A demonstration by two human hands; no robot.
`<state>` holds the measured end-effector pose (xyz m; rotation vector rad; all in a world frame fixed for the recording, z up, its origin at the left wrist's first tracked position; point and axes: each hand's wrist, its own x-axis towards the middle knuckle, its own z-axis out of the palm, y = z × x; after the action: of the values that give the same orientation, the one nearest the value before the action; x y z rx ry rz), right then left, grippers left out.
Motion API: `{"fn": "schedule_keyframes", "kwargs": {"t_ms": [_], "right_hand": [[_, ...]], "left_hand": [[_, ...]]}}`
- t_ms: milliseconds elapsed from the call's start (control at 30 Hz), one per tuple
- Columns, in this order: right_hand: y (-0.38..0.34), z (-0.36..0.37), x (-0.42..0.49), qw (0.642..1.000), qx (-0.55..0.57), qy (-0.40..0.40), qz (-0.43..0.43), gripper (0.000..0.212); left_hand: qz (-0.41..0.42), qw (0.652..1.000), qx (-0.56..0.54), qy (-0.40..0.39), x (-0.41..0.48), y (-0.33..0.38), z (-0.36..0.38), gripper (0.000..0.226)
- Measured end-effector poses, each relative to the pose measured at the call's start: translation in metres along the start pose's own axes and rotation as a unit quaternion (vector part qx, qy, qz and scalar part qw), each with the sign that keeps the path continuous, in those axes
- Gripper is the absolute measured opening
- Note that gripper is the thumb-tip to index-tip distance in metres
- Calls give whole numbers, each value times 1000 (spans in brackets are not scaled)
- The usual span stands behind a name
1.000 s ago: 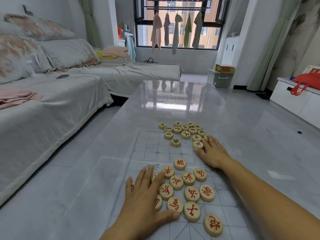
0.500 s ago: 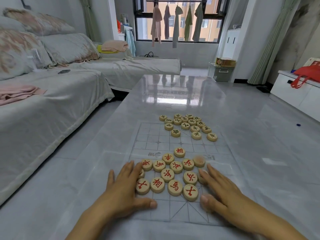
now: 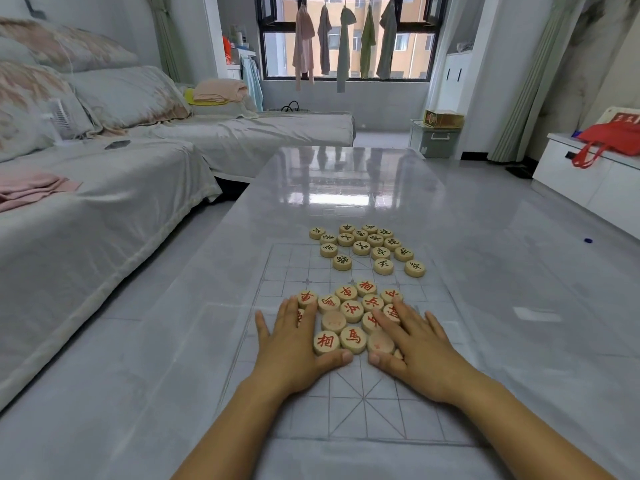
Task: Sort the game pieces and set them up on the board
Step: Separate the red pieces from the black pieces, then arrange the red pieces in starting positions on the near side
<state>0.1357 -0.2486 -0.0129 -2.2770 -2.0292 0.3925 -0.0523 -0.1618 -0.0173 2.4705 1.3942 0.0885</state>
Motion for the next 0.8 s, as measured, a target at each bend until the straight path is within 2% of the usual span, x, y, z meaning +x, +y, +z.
{"fn": "schedule_keyframes", "kwargs": {"t_ms": [233, 333, 400, 433, 500, 567, 667, 800], "right_hand": [[16, -9, 33, 1000, -8, 2, 15, 116], [17, -11, 31, 1000, 20, 3, 16, 122], [18, -13, 21, 998, 57, 20, 25, 120], [19, -15, 15, 996, 73, 37, 35, 113], [22, -20, 1, 992, 82, 69, 67, 87], [25, -23, -10, 990, 75, 71, 101, 71], [23, -24, -22, 987, 93, 65, 111, 64], [16, -18, -27, 981, 114, 110, 111, 58]], "left_hand": [[-14, 997, -74, 36, 31, 10, 3, 111], [-21, 988, -152, 27, 27, 2, -9, 111], [-42, 988, -148, 23, 21, -10, -23, 105], [-57, 989, -135, 19, 18, -19, -30, 100], [-86, 989, -121, 9, 10, -34, -42, 90], [-108, 989, -100, -3, 5, -42, -47, 81], [-114, 991, -64, -16, 1, -37, -48, 74], [-90, 994, -68, 0, 4, -17, -39, 69]]}}
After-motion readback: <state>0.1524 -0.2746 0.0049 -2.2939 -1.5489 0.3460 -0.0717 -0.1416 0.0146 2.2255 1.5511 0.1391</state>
